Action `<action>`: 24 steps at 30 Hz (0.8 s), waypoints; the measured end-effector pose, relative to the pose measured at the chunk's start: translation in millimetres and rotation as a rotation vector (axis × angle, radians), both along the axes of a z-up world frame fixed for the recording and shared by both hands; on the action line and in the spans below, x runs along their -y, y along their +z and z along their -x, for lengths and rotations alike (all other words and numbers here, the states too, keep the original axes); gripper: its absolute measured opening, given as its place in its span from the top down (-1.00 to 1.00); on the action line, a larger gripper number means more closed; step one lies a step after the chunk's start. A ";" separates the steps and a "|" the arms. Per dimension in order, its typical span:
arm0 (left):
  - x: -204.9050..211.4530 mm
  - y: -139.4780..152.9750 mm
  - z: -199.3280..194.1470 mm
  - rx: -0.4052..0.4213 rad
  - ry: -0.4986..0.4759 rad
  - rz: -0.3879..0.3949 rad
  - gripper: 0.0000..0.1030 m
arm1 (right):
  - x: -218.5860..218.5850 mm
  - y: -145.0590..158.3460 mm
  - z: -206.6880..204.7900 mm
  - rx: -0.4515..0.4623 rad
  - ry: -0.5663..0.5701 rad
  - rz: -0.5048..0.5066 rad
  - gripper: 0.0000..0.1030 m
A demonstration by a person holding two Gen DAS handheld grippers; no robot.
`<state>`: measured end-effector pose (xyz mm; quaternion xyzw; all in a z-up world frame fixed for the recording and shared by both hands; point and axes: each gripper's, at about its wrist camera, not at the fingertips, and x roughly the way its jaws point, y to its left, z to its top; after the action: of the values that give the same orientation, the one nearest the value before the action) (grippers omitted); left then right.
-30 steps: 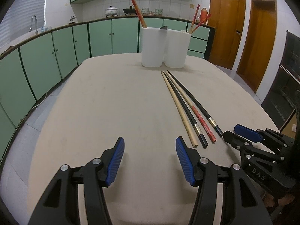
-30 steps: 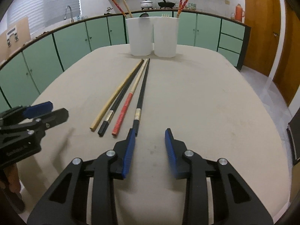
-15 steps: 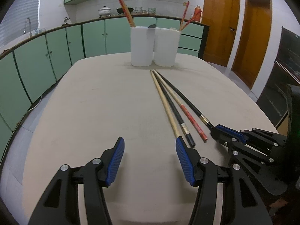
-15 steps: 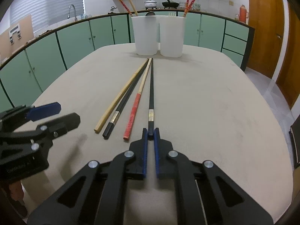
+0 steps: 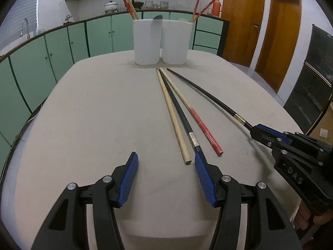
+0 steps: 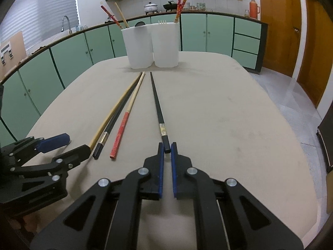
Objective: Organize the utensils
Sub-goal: 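Grasp a plain wooden chopstick with the left gripper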
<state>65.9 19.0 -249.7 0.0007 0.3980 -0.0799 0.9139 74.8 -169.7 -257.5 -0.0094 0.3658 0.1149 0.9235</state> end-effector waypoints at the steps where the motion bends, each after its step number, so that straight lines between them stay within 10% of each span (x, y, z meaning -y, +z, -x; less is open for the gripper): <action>1: 0.4 -0.7 -0.5 -0.001 0.003 -0.004 -0.07 | 0.2 -0.1 0.3 -0.001 0.002 0.000 0.89; 9: 6.1 -0.3 -1.0 0.014 -0.004 -0.031 0.47 | 0.5 -1.2 0.4 -0.005 0.017 -0.010 0.89; 11: 7.5 0.3 -1.4 0.012 -0.018 -0.015 0.86 | 0.6 -1.5 0.1 -0.008 0.021 -0.014 0.89; 24: 2.6 59.9 10.6 0.160 -0.009 -0.019 0.87 | 9.1 36.7 0.2 0.076 0.042 -0.022 0.89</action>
<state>55.3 16.4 -189.8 0.0175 0.3243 -0.0800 0.9424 74.6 -178.8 -220.8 -0.0114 0.3289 0.1378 0.9342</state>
